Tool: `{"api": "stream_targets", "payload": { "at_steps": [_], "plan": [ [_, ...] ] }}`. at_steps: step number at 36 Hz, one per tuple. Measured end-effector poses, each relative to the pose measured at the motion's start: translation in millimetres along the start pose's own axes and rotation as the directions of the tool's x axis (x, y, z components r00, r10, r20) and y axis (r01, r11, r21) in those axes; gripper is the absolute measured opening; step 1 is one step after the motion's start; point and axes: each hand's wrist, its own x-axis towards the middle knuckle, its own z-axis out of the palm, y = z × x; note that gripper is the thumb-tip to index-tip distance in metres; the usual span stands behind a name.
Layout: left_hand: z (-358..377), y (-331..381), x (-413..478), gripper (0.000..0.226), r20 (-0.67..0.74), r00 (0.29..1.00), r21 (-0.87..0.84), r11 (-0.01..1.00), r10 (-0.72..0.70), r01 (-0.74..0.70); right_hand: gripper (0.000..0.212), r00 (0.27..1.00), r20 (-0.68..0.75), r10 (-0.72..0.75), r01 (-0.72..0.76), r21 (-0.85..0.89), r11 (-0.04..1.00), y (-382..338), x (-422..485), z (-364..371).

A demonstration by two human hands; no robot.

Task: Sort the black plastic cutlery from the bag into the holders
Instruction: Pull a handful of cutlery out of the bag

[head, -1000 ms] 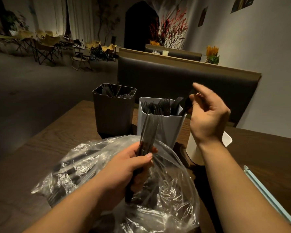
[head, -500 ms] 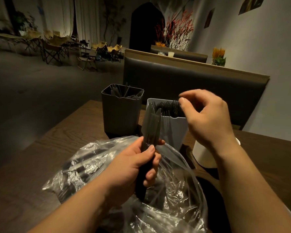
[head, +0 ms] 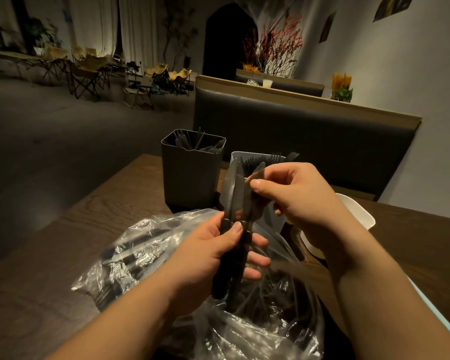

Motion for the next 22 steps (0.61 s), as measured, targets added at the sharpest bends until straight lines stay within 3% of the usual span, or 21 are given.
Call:
{"api": "stream_targets", "payload": {
  "at_steps": [8,13,19,22],
  "plan": [
    [1,-3,0,0.032,0.005,1.000,0.025,0.999,-0.029,0.029,0.013,0.994,0.105,0.036,-0.038,0.017,0.999,-2,-2,4],
    [3,-3,1,0.026,-0.043,0.999,0.022,1.000,0.012,-0.011,0.018,0.999,0.016,0.032,-0.033,0.040,0.999,0,-1,6],
    [-1,-12,6,0.019,-0.164,0.984,0.160,0.986,0.063,-0.037,0.012,0.995,-0.095,0.022,-0.028,-0.062,0.998,4,0,12],
    [-4,-15,7,0.020,-0.181,0.977,0.316,0.947,0.112,-0.050,0.014,0.993,-0.112,0.029,-0.036,-0.068,0.997,3,1,13]
  ]
}}
